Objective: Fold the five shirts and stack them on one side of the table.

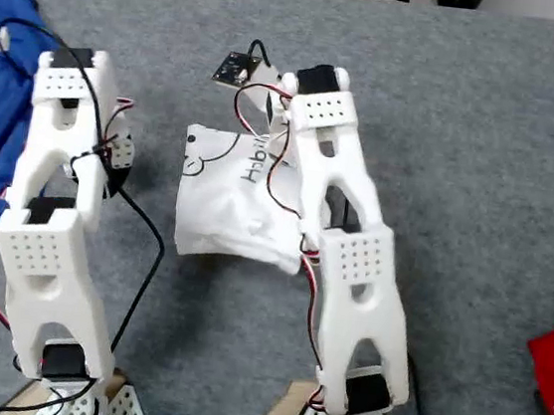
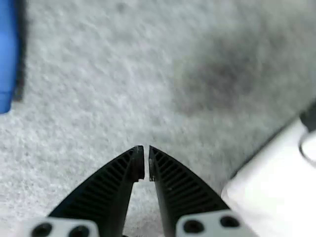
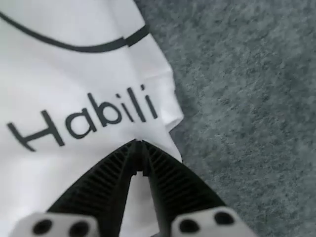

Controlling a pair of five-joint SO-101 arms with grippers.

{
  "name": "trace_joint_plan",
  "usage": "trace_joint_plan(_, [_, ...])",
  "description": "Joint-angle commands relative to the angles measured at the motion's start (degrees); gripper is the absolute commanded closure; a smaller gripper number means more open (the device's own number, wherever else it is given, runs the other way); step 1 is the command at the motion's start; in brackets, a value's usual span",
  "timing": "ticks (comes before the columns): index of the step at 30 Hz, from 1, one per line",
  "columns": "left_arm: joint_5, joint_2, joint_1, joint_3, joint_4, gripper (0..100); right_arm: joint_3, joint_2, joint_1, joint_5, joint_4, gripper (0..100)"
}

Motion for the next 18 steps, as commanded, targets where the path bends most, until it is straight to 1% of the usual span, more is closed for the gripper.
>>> trace_joint_plan(1, [-0.70, -7.34, 3.43, 3.25, 0.79, 96, -17.98, 6.55, -0.75, 0.44, 2.37, 99.3])
trace_joint_plan(5, [-0.70, -12.53, 5.98, 6.77, 0.79, 96, -28.26, 11.74, -1.54, 0.44, 3.78, 99.3])
trace_joint_plan(8, [-0.70, -16.13, 7.21, 8.35, 0.79, 96, -32.04, 13.05, -1.71, 0.44, 3.43, 99.3])
trace_joint_plan(12, [-0.44, -18.68, 8.88, 10.29, 0.70, 96, -32.48, 13.41, -1.98, 0.44, 3.43, 99.3])
trace_joint_plan(15, [-0.35, -19.56, 9.85, 12.22, -1.23, 96, -33.01, 12.88, -1.89, 0.09, 3.87, 99.3])
trace_joint_plan(18, [-0.18, -20.00, 9.85, 12.40, -2.55, 96, -32.92, 7.69, -2.07, 0.00, 8.09, 99.3])
